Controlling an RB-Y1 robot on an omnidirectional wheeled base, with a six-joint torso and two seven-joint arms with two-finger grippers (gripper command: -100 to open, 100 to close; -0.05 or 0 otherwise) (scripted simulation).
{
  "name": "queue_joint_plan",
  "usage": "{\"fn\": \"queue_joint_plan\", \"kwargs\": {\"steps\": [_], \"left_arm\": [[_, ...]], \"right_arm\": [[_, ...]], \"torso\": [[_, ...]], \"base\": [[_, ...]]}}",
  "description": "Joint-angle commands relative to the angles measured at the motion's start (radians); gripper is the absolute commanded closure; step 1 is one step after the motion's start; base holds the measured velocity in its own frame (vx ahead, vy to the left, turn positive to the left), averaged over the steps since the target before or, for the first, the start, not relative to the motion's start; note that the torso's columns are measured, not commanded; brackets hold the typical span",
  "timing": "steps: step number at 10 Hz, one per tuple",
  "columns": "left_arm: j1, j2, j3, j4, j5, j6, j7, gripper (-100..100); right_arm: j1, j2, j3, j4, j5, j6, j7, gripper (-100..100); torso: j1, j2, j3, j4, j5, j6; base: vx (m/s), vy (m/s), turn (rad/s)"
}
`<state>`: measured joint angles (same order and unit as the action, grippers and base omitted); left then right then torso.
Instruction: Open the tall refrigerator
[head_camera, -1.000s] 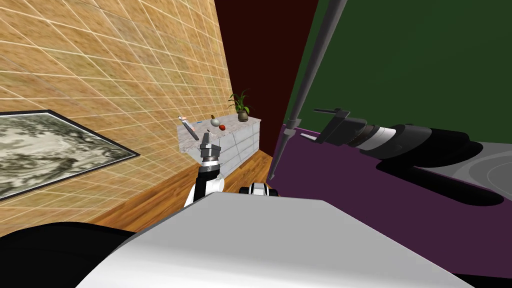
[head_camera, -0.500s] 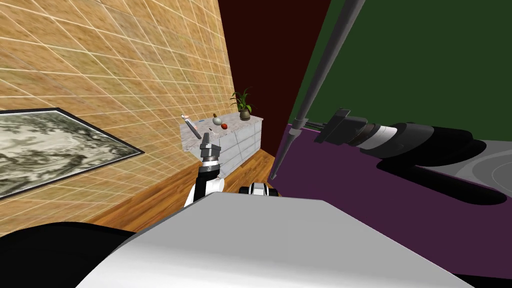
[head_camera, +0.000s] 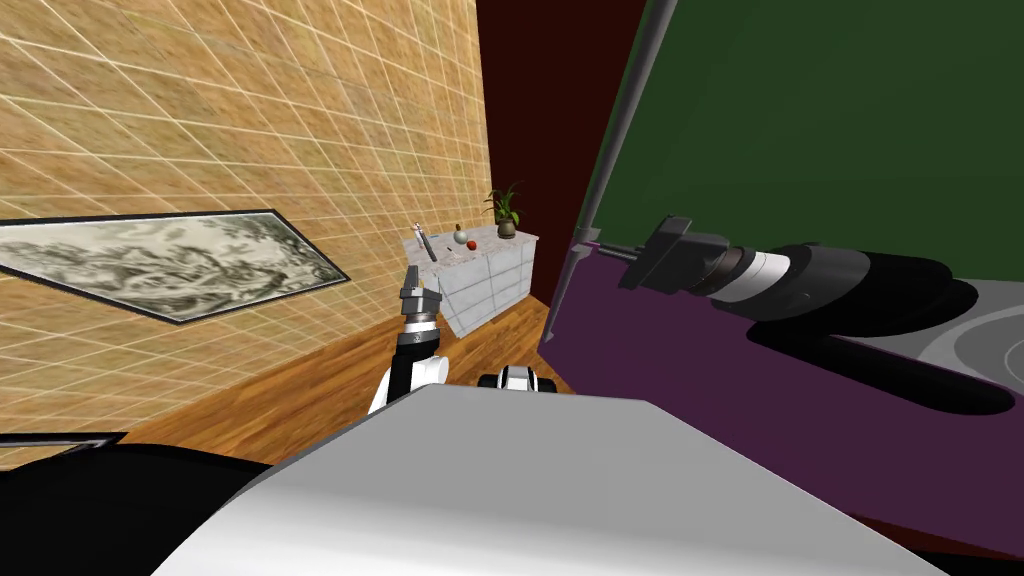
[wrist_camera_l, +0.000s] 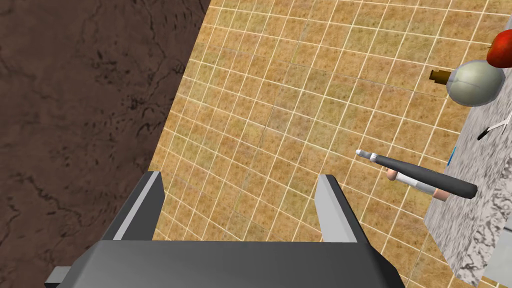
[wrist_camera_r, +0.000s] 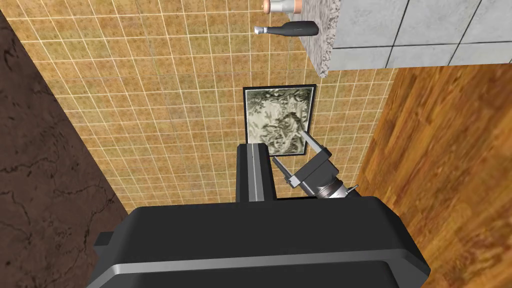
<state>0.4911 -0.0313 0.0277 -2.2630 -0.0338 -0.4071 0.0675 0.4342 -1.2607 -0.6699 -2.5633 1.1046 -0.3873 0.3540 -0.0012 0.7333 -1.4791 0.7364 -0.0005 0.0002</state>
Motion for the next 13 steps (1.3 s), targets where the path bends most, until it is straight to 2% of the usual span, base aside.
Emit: {"fn": "queue_joint_plan", "kwargs": {"steps": [1, 3, 4, 8, 10, 13], "left_arm": [[0.0, 0.0, 0.0, 0.0, 0.0, 0.0, 0.0, 0], [0.0, 0.0, 0.0, 0.0, 0.0, 0.0, 0.0, 0], [0.0, 0.0, 0.0, 0.0, 0.0, 0.0, 0.0, 0], [0.001, 0.0, 0.0, 0.0, 0.0, 0.0, 0.0, 0], [0.001, 0.0, 0.0, 0.0, 0.0, 0.0, 0.0, 0], [0.001, 0.0, 0.0, 0.0, 0.0, 0.0, 0.0, 0]], "right_arm": [[-0.004, -0.008, 0.002, -0.04, -0.022, 0.008, 0.003, 100], [-0.002, -0.01, 0.008, -0.047, -0.02, 0.015, 0.004, 100], [-0.002, -0.008, 0.009, -0.015, -0.022, 0.015, 0.005, -100], [-0.002, 0.001, 0.014, 0.073, -0.025, 0.019, 0.008, -100], [0.003, 0.008, 0.018, 0.094, -0.017, 0.024, 0.018, -100], [0.011, 0.006, 0.018, 0.151, -0.002, 0.026, 0.031, -100]], "torso": [[0.0, 0.003, 0.002, 0.001, 0.0, 0.0], [0.002, 0.005, 0.004, 0.002, 0.001, 0.0], [0.001, -0.001, 0.0, 0.0, 0.0, 0.001], [0.001, 0.003, 0.002, 0.001, 0.0, 0.0], [0.002, 0.003, 0.002, 0.001, 0.001, 0.0], [0.0, 0.003, 0.001, 0.001, 0.0, 0.0]], "base": [[-0.246, -0.02, 0.226], [-0.186, -0.017, 0.116], [-0.016, 0.001, -0.018], [0.049, 0.004, -0.011], [0.163, 0.026, -0.067], [0.202, 0.007, -0.045]]}}
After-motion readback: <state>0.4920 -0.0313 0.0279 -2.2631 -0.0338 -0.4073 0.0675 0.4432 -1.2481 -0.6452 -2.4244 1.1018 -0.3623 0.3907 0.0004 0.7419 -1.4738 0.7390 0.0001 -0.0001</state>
